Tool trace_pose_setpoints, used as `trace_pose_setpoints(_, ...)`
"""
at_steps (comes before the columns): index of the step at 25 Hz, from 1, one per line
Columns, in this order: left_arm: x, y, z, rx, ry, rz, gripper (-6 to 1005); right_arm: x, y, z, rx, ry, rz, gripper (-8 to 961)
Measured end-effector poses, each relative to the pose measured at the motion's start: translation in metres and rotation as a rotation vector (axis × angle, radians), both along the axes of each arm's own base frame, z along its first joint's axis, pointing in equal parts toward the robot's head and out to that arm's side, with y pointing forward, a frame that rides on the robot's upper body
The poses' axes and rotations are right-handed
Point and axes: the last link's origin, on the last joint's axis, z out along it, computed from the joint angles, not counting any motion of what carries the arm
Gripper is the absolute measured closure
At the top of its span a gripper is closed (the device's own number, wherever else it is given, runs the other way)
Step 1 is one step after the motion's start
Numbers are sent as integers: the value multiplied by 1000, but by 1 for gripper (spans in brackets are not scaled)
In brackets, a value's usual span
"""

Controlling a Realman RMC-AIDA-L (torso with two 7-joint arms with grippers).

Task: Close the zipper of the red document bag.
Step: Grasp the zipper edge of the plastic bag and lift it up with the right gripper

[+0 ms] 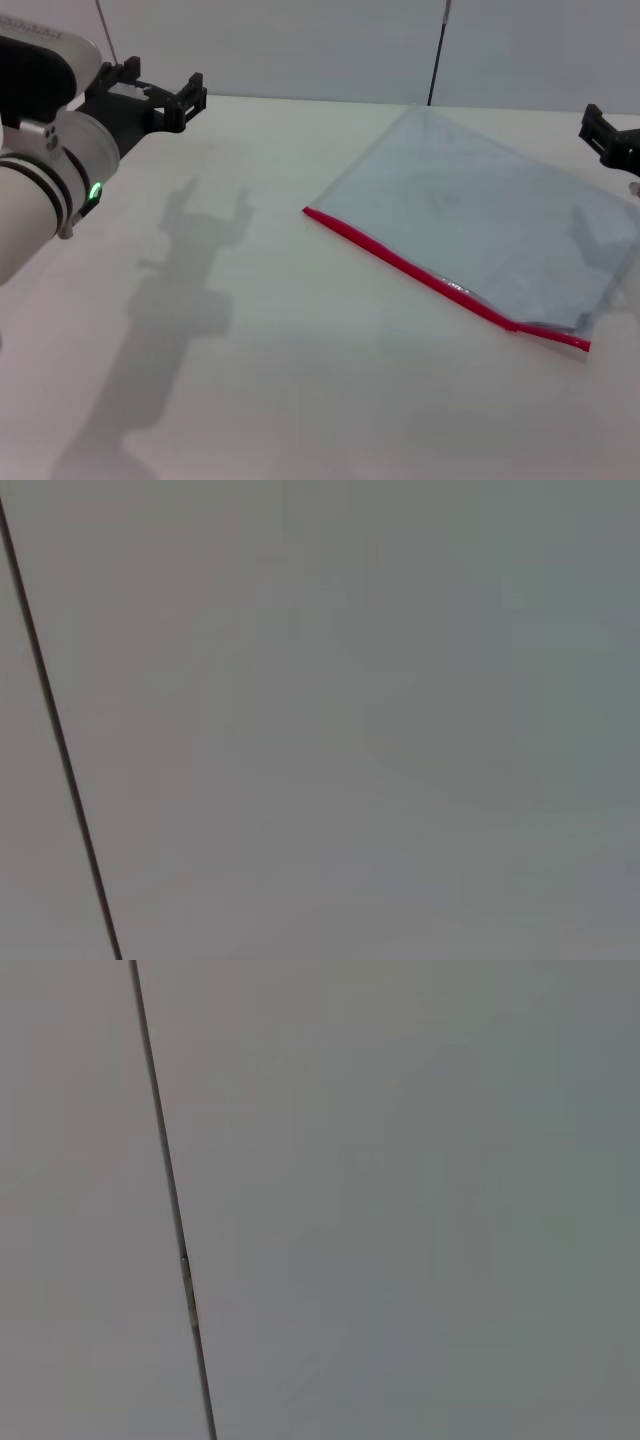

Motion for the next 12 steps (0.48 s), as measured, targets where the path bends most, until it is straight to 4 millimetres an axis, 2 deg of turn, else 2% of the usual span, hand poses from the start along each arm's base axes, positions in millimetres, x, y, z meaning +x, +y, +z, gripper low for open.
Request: trace_pose_setpoints(12, -4, 2, -2, -5, 5, 10, 232, -1, 3, -4, -11, -6, 4, 192)
